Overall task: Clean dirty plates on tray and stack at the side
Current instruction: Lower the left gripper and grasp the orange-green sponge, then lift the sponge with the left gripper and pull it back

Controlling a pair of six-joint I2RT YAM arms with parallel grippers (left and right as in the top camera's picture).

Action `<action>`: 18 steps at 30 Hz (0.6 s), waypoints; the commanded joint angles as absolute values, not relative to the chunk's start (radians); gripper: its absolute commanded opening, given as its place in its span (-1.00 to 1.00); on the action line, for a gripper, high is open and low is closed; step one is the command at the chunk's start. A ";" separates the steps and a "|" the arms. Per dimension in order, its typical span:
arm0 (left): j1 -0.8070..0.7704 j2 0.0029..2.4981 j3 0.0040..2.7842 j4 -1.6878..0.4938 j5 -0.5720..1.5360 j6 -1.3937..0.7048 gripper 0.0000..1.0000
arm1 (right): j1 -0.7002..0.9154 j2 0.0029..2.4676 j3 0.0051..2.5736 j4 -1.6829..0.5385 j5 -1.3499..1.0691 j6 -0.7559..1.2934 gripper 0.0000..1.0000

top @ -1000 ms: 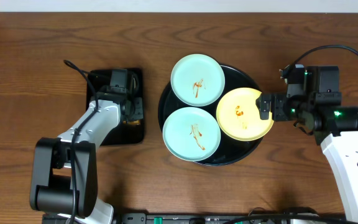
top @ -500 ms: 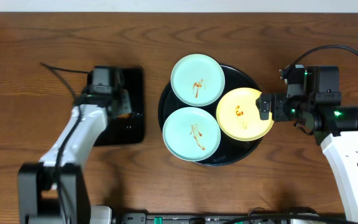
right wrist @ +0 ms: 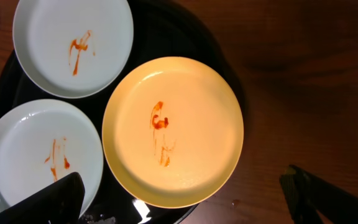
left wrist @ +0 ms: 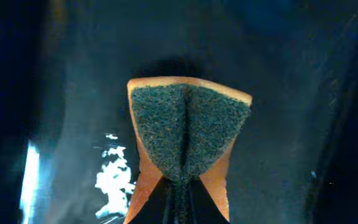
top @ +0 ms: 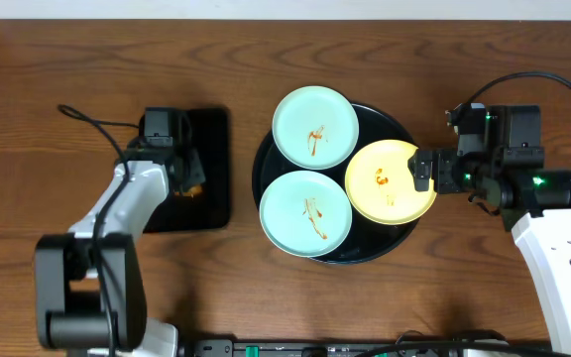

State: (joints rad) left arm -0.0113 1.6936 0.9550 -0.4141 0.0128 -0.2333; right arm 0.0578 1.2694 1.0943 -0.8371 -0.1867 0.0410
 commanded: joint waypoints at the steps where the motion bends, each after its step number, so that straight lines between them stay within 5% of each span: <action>1: -0.013 1.734 0.945 -0.405 0.154 -0.244 -0.85 | 0.060 1.270 1.116 -0.841 -0.184 0.044 0.99; 5: -0.012 1.743 0.945 -0.400 0.318 -0.093 -0.85 | 0.060 1.270 1.116 -0.839 -0.184 0.044 0.99; 12: -0.009 1.717 0.948 -0.447 -0.170 -0.353 -0.85 | 0.060 1.270 1.116 -0.846 -0.184 0.044 0.98; 18: -0.022 1.698 0.948 -0.407 0.193 -0.166 -0.85 | 0.060 1.270 1.116 -0.846 -0.184 0.044 0.99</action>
State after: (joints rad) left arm -0.0147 1.7168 0.9546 -0.4210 0.0288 -0.2684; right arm 0.0578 1.2694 1.0943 -0.8448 -0.1864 0.0410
